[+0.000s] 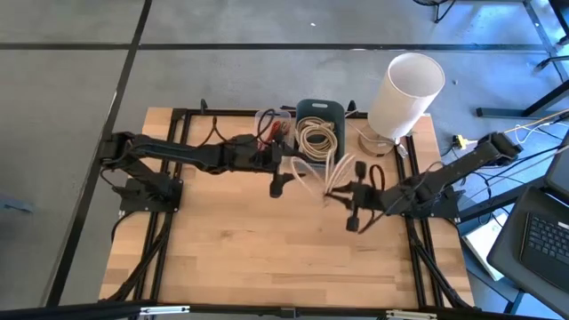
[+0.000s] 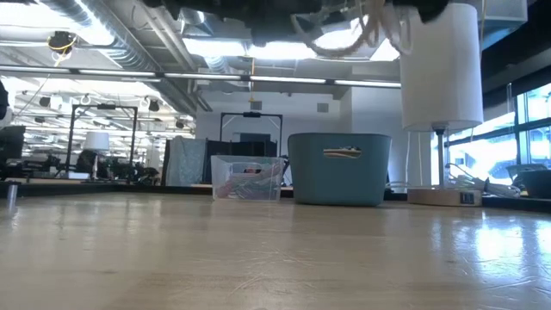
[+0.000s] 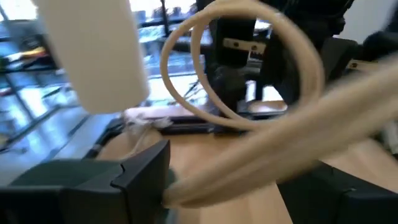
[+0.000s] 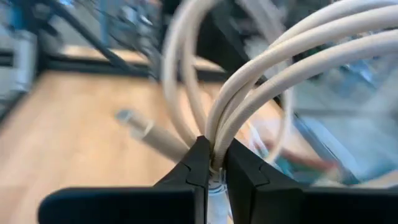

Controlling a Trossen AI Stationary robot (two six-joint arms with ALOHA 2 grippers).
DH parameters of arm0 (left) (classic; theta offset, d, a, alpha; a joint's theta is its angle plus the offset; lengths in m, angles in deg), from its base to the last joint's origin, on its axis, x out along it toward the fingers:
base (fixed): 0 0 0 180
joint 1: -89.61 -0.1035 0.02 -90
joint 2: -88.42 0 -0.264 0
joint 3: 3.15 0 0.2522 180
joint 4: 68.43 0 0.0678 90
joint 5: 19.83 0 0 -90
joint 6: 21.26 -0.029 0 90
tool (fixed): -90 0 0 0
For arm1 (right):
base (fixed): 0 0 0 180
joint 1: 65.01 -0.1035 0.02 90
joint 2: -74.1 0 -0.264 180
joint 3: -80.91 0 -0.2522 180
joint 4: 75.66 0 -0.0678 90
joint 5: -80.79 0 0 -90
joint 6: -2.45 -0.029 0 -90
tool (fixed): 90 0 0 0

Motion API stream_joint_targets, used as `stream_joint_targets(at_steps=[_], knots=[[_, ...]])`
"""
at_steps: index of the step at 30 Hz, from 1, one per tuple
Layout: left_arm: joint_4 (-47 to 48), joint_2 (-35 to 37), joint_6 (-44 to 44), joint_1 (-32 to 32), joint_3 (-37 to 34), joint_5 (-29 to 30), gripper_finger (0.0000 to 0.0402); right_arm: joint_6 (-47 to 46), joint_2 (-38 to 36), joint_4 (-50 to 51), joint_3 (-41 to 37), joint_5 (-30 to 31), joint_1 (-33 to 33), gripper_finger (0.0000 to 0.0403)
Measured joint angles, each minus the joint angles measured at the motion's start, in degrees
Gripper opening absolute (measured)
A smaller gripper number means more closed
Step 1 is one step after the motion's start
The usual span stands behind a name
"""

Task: Pick and place USB-C Cables
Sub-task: Put the white HDMI cable into the blue bin

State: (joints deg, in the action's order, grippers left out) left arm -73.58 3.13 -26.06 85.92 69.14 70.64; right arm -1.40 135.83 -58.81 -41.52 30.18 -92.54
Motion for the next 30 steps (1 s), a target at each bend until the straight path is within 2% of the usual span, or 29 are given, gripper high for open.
stream_joint_targets(at_steps=[5, 11, 17, 21, 25, 30], knots=[[0.77, 0.54, 4.47, -0.11, 0.0, 5.99, 0.0267, -2.77, -2.83, 7.28, -0.02, 0.93, 5.37, 0.0028], [1.97, 0.48, 5.97, -0.1, -0.04, 7.61, 0.0267, 1.57, -5.29, 7.48, 1.55, 0.22, 11.47, 0.0028], [1.49, 0.48, 5.24, -0.04, -0.04, 7.55, 0.0267, 5.54, -5.31, 11.67, 11.19, -2.03, 12.48, 0.0028], [2.72, 0.45, 1.51, -0.16, -0.04, 9.16, 0.0267, -1.57, -5.33, 25.35, 18.85, -4.68, 10.65, 0.0028], [3.51, 0.45, -1.68, -0.17, -0.04, 15.83, 0.0267, -12.09, -5.34, 38.94, 20.58, -3.89, 8.47, 0.0028], [3.65, 0.45, -1.99, -0.22, -0.04, 22.12, 0.0267, -13.8, -5.01, 38.25, 16.67, -1.19, 7.45, 0.0028]])
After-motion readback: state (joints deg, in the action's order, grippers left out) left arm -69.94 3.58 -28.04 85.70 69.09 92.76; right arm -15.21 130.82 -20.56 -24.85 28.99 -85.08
